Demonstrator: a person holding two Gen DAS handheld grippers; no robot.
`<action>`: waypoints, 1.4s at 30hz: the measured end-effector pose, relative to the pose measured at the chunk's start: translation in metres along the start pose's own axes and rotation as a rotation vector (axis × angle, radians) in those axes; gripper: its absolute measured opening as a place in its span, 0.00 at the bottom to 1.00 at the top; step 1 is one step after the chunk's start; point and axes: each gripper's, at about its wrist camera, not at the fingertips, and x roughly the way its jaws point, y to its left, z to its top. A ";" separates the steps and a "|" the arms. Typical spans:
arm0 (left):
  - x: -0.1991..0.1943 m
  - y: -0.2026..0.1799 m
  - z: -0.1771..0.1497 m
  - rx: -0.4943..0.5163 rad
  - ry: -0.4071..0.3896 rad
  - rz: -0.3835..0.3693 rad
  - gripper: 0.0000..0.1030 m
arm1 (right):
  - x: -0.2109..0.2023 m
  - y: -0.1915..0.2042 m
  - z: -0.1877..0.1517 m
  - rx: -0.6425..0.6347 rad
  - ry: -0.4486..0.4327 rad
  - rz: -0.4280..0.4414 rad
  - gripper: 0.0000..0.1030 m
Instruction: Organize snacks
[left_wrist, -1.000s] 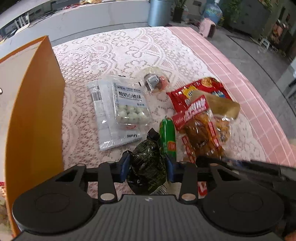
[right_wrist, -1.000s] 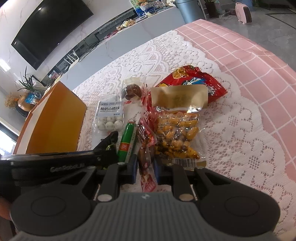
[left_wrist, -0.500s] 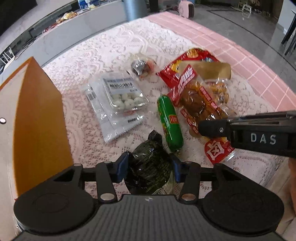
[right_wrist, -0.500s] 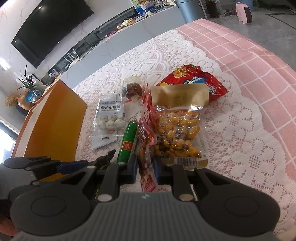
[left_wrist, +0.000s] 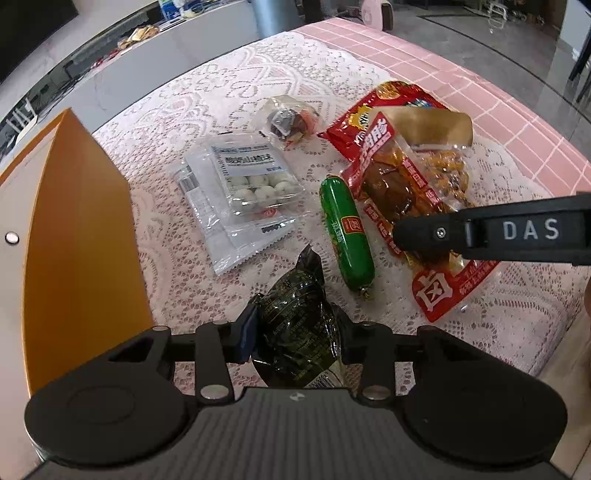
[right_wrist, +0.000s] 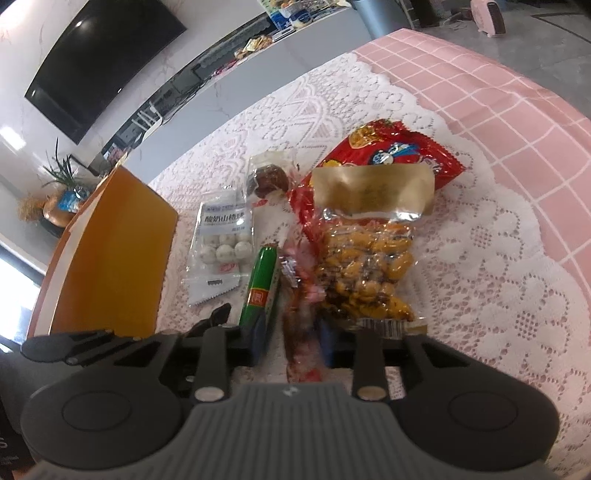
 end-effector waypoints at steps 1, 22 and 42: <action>-0.002 0.001 0.000 -0.009 0.000 -0.002 0.43 | -0.001 -0.001 0.000 0.005 -0.001 0.008 0.16; -0.053 0.018 -0.012 -0.170 -0.128 -0.082 0.42 | -0.046 0.018 -0.012 -0.073 -0.119 -0.031 0.15; -0.173 0.066 -0.035 -0.287 -0.439 -0.062 0.42 | -0.127 0.120 -0.029 -0.230 -0.275 -0.018 0.15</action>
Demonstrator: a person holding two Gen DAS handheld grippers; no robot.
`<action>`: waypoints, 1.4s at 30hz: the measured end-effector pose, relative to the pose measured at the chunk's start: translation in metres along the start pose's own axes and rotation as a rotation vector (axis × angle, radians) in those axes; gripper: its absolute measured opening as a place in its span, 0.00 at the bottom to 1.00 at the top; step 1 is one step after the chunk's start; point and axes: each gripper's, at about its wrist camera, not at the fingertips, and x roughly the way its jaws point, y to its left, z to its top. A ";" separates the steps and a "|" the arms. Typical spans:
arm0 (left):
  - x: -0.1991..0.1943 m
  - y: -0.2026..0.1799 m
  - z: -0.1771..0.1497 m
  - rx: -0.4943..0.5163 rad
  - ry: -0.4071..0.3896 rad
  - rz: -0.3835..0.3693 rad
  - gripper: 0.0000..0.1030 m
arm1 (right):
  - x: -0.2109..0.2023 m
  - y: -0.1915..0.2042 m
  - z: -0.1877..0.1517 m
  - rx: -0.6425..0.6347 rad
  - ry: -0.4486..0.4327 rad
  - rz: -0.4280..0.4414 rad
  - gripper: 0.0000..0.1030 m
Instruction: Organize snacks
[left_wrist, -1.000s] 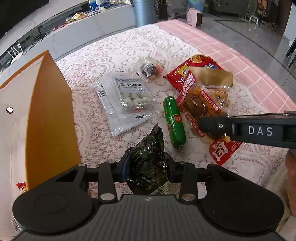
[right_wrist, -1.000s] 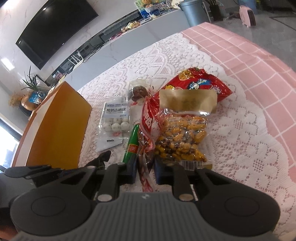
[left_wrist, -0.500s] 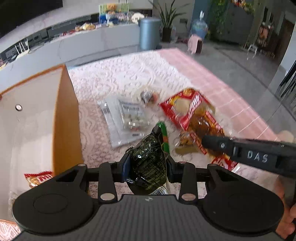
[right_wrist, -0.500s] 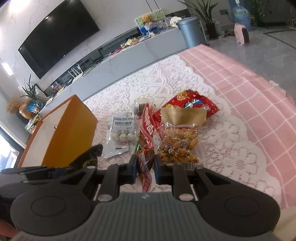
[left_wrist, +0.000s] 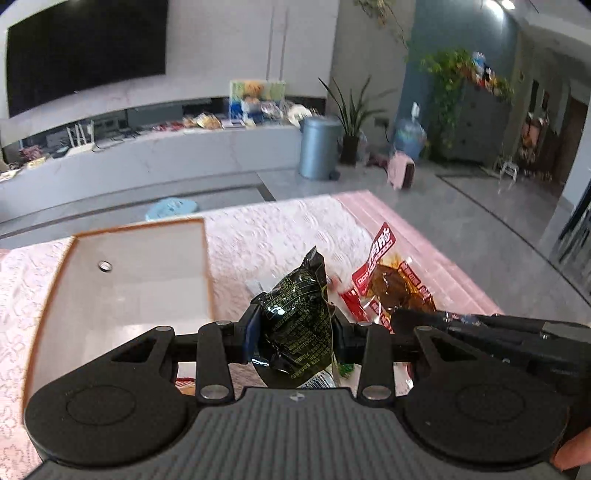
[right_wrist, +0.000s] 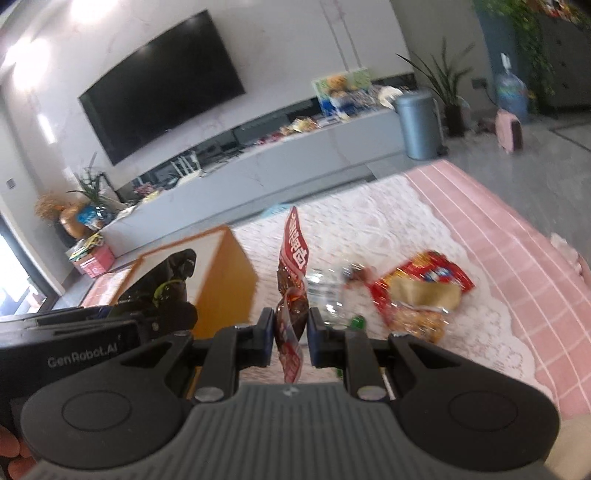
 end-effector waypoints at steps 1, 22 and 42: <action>-0.005 0.004 0.002 -0.006 -0.010 0.005 0.42 | -0.001 0.006 0.001 -0.006 -0.003 0.004 0.15; -0.027 0.107 0.022 -0.056 -0.034 0.188 0.42 | 0.035 0.139 0.009 -0.191 0.084 0.201 0.15; 0.045 0.169 -0.020 -0.006 0.316 0.230 0.42 | 0.150 0.202 -0.021 -0.438 0.388 0.134 0.15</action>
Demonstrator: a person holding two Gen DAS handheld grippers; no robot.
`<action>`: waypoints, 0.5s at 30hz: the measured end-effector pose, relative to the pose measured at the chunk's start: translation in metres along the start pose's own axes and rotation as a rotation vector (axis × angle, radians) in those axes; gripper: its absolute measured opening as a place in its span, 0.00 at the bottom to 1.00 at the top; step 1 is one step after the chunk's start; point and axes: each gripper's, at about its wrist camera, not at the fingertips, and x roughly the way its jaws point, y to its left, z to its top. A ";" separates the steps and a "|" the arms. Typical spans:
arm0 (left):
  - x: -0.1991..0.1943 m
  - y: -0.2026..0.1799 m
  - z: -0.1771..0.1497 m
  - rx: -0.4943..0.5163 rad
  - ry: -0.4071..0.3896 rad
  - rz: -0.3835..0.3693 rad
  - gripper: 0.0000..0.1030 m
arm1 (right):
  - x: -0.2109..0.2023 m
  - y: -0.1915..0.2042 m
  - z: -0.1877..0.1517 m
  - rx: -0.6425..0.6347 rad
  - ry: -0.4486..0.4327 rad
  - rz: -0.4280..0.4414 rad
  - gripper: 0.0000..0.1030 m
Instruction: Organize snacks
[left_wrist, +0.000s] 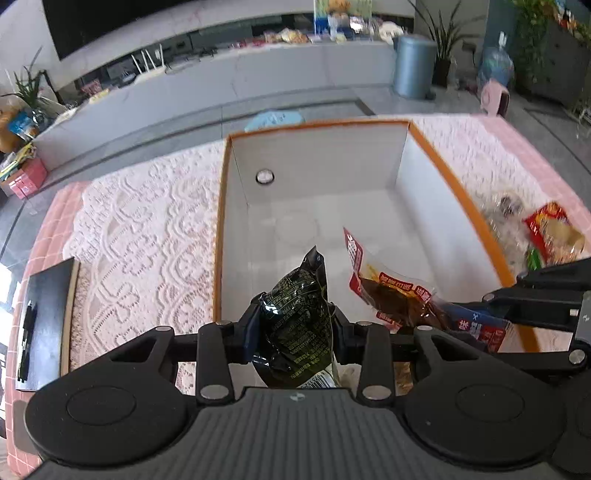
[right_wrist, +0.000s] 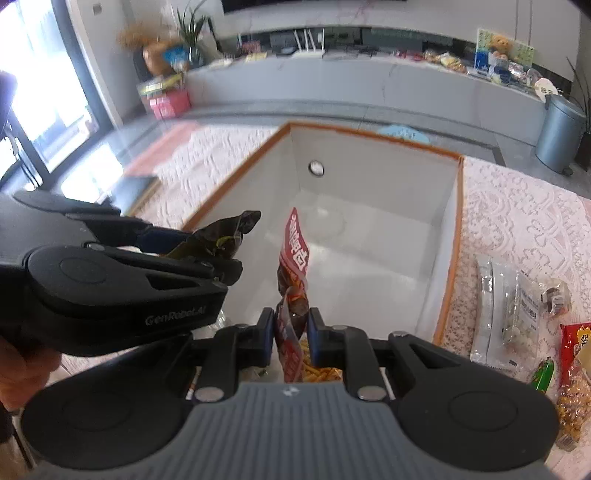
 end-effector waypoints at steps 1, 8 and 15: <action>0.003 0.000 0.000 0.009 0.017 0.002 0.42 | 0.003 0.001 0.000 -0.009 0.013 -0.007 0.15; 0.019 -0.002 -0.002 0.045 0.090 0.004 0.42 | 0.022 0.005 0.000 -0.051 0.096 -0.037 0.14; 0.026 -0.003 -0.001 0.068 0.097 0.012 0.42 | 0.036 0.006 0.002 -0.066 0.137 -0.059 0.14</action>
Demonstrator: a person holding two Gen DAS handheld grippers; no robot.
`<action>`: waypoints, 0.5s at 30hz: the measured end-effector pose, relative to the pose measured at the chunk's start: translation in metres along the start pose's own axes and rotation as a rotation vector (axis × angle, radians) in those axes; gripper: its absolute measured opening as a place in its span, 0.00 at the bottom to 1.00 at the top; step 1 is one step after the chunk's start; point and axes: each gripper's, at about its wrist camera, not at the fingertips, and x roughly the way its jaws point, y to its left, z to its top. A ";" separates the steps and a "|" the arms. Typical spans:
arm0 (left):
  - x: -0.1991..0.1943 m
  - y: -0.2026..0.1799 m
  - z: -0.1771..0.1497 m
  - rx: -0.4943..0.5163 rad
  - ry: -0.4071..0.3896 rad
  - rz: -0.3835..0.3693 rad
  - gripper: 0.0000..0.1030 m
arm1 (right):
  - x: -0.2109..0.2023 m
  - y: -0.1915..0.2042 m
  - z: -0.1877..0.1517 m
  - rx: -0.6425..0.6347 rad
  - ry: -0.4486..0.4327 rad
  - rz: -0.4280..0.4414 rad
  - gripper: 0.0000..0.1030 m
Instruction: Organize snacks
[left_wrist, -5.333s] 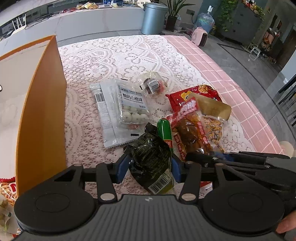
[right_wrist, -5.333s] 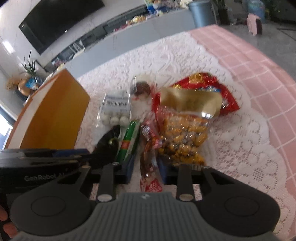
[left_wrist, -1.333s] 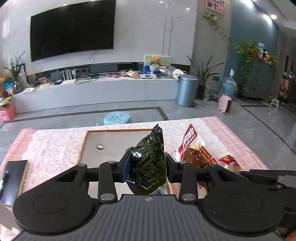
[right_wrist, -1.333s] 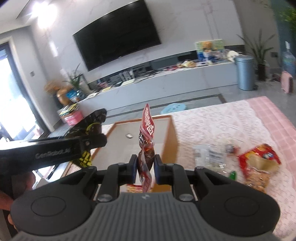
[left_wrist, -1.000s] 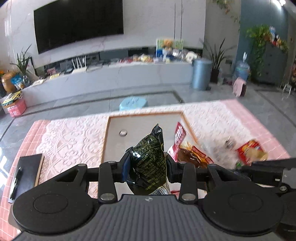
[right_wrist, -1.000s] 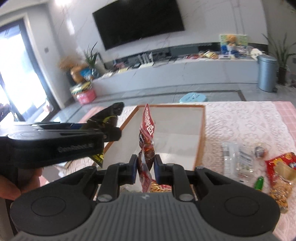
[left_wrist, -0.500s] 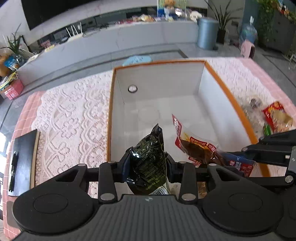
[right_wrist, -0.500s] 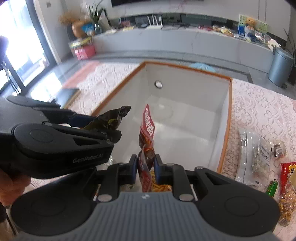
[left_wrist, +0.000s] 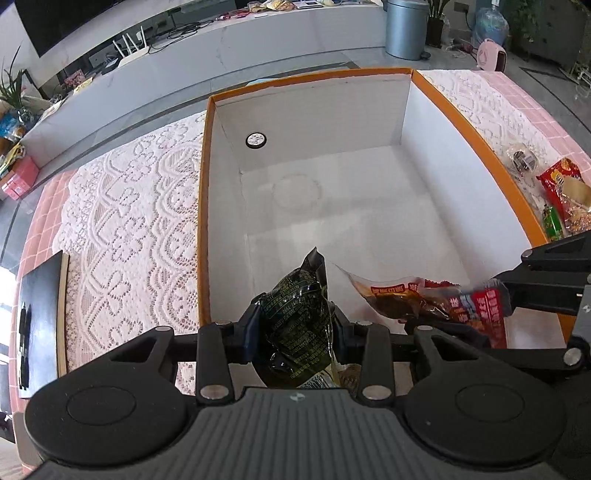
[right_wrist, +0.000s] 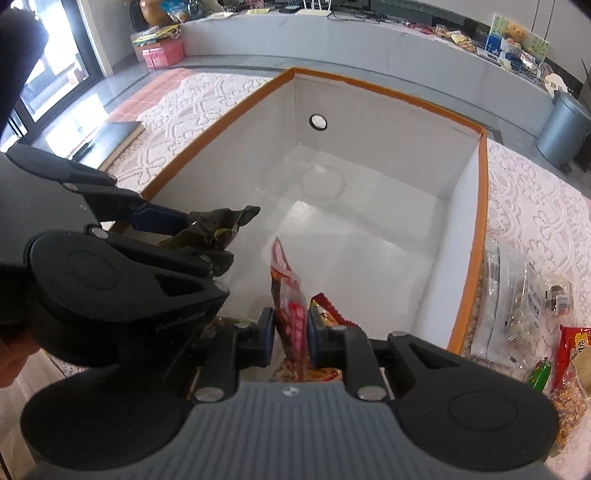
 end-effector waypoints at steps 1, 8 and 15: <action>0.000 -0.001 0.000 0.004 0.001 0.001 0.42 | 0.001 0.000 0.000 -0.001 0.004 -0.001 0.14; -0.001 0.000 0.001 0.002 0.002 0.013 0.42 | -0.002 0.001 -0.001 -0.008 -0.001 -0.024 0.16; -0.006 0.000 0.002 0.005 -0.005 0.023 0.48 | -0.010 0.000 -0.003 0.010 -0.005 -0.032 0.21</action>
